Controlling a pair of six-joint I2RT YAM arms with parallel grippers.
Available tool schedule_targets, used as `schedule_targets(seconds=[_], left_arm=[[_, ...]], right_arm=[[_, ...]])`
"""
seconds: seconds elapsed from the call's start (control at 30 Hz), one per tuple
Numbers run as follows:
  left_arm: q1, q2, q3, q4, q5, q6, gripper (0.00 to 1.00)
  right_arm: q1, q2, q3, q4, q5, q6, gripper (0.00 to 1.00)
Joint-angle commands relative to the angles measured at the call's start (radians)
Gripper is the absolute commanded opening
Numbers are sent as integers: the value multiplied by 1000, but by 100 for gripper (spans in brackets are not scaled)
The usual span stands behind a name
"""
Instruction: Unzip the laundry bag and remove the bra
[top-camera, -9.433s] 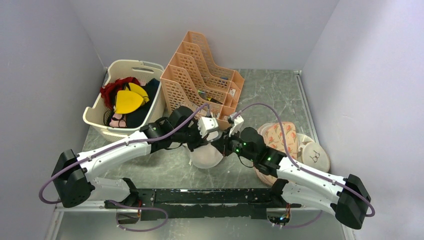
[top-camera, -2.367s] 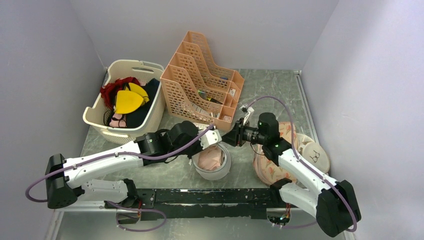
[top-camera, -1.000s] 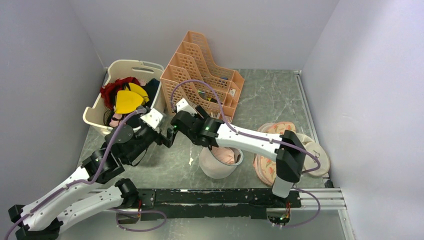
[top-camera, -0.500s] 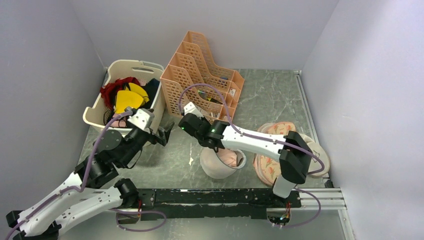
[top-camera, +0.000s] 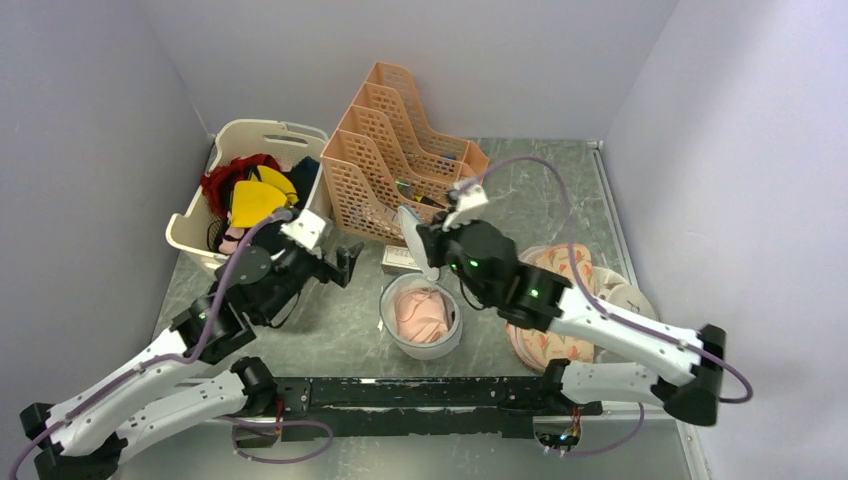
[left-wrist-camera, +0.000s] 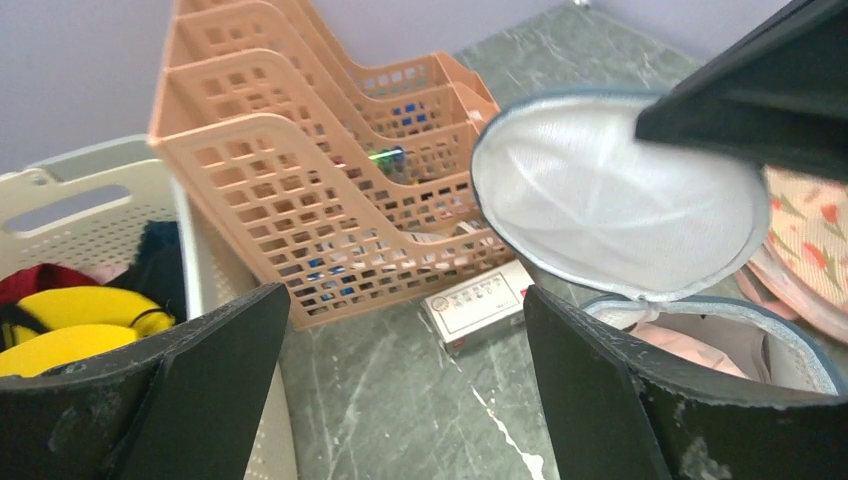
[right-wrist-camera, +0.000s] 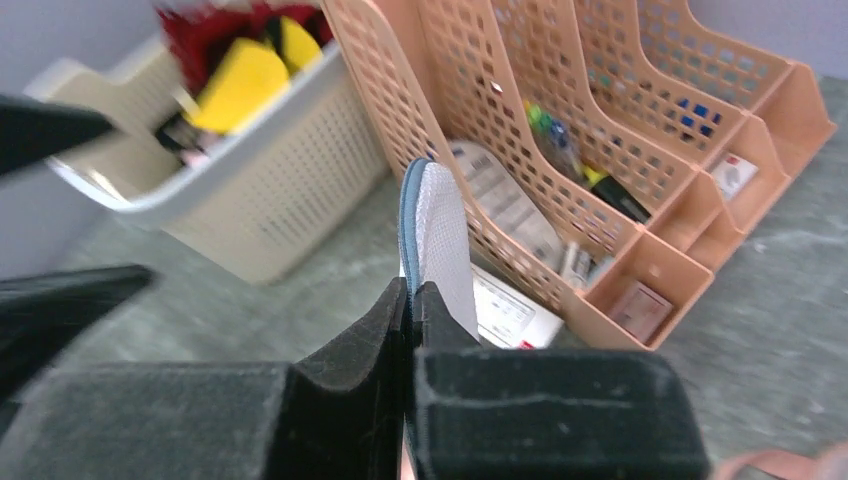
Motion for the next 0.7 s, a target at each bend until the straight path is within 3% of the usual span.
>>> schedule_targets(seconds=[0.0, 0.17, 0.37, 0.6, 0.67], left_arm=[[3, 92, 36, 11, 113, 1, 100], [9, 334, 122, -83, 287, 5, 97], [31, 538, 175, -148, 534, -11, 99], [69, 754, 236, -226, 625, -42, 94], [73, 795, 249, -242, 628, -45, 86]], right_arm=[[-3, -152, -176, 279, -7, 148, 0], [-5, -302, -351, 425, 50, 276, 0], [-9, -432, -457, 444, 130, 366, 0], [-10, -486, -482, 407, 179, 410, 0], [-9, -492, -483, 388, 195, 418, 0]])
